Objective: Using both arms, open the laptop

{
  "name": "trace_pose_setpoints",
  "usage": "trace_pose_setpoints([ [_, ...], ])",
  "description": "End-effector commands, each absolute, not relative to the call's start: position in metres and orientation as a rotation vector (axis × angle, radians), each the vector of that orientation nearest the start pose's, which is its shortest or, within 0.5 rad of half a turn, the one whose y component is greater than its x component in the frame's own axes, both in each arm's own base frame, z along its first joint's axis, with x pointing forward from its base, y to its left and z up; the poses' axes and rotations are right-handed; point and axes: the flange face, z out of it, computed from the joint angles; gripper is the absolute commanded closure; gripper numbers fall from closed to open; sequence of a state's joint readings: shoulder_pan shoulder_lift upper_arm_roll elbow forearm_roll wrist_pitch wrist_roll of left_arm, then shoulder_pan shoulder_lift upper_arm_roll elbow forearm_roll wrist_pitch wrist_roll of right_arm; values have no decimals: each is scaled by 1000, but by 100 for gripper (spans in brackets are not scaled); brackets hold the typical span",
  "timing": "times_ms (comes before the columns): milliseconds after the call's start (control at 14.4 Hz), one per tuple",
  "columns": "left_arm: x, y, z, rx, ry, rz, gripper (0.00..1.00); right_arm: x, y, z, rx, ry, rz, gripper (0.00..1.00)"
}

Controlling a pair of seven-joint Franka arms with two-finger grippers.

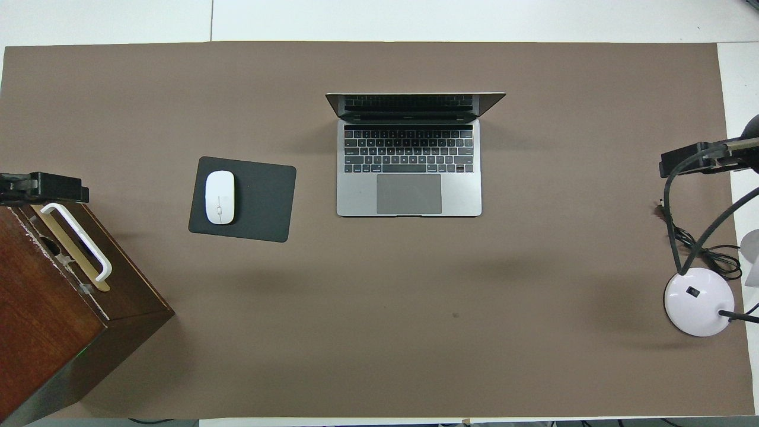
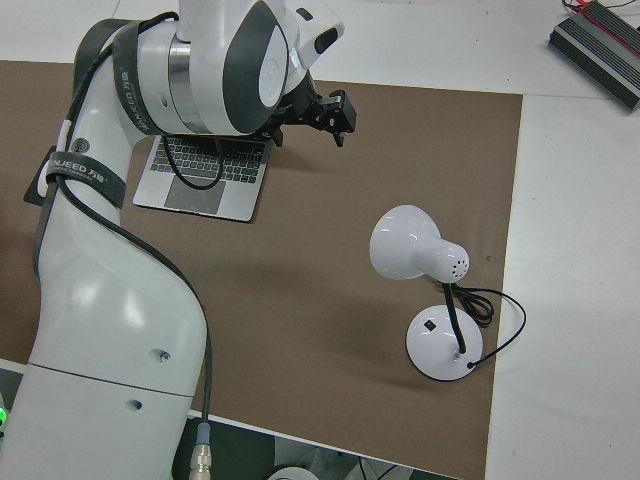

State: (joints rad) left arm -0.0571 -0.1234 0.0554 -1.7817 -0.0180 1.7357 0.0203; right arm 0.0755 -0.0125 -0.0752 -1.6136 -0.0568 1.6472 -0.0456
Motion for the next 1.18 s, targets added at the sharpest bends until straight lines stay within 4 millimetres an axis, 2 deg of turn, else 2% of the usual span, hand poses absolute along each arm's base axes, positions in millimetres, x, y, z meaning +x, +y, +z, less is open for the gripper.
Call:
trace_pose_setpoints([
  [0, 531, 0, 622, -3149, 43, -85, 0, 555, -4, 622, -3181, -44, -70, 0],
  [69, 531, 1, 625, -3147, 44, -70, 0, 555, -5, 621, -3181, -47, -67, 0],
  [693, 524, 5, 618, -3151, 34, 44, 0, 556, -6, 625, -3178, -56, -82, 0],
  [1040, 532, 6, 607, -3149, 29, 77, 0, 556, -7, 626, -3178, -54, -86, 0],
  [1109, 533, 6, 610, -3149, 29, 68, 0, 556, -7, 626, -3178, -54, -86, 0],
])
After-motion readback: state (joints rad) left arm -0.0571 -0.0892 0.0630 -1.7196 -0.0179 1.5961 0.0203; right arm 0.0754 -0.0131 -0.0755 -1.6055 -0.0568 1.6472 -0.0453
